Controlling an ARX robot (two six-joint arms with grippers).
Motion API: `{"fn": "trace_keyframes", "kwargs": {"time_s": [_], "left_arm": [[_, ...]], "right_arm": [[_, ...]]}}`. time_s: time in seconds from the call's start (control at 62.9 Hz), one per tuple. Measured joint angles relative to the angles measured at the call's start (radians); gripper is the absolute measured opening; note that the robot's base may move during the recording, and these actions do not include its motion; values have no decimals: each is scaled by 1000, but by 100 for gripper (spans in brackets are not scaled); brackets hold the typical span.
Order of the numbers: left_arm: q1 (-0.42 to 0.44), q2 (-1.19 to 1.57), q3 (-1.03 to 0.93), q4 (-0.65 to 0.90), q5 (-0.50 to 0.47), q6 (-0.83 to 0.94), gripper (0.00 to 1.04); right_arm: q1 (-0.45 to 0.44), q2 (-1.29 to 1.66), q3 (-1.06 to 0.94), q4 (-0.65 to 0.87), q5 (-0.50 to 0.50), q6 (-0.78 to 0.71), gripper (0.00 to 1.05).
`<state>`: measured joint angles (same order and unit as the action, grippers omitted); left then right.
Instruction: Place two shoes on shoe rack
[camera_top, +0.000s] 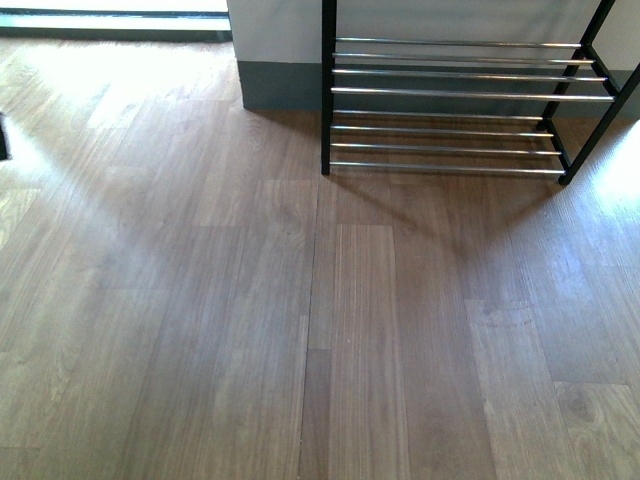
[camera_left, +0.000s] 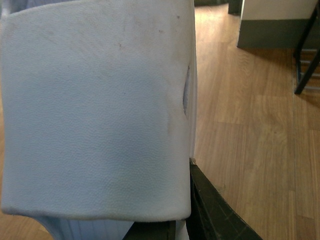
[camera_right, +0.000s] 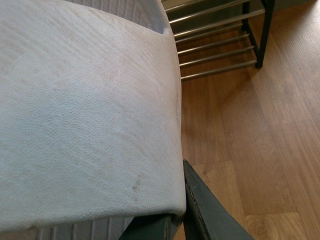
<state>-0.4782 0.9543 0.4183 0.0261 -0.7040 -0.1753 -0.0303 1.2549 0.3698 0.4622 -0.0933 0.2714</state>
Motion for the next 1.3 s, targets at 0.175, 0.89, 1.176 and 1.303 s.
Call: {"fn": "trace_keyframes", "kwargs": {"time_s": [0.175,0.89,1.176,1.303], "left_arm": [[-11,-40,-6,-11,-4,2,2],[-13,-40,-10,-13,-3,5,2],[-16,-41,-10,-13,-7,6,2],[-16,-40,-10,-13,-5,6,2]], "right_arm": [[0,0,0,0,0,0,1],[0,-1,0,0,2,0,1],[1,-2,-1,-1,-4,-1,1],[2,2,-1,-1,-1,0,1]]}}
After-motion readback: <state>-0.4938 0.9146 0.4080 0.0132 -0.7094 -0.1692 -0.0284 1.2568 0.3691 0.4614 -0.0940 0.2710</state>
